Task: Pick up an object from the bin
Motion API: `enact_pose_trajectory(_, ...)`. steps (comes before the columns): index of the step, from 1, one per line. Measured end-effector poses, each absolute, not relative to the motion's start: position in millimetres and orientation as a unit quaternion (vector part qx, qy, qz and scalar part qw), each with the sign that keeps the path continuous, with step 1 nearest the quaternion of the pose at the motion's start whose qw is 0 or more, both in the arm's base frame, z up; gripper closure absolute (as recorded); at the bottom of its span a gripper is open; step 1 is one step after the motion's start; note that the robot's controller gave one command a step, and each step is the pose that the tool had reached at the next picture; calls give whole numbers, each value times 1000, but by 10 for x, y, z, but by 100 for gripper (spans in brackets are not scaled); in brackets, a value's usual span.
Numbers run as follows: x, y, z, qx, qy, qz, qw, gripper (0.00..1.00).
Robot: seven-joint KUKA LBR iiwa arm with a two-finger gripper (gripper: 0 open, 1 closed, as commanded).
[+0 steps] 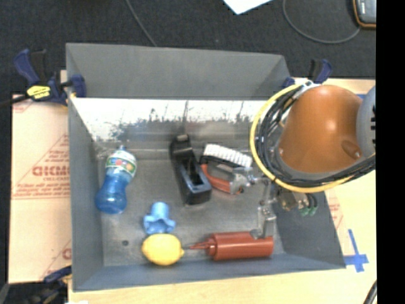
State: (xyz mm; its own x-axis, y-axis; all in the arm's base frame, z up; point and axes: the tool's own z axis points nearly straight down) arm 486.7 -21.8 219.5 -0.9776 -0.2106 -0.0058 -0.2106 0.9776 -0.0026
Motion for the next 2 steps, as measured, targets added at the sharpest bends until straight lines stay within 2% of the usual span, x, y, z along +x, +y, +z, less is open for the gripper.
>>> enact_pose_trajectory(1,5054,-51,1528,-71,997,-1,-1,0)
enact_pose_trajectory(2,5114,267,2080,-139,990,-2,7,0)
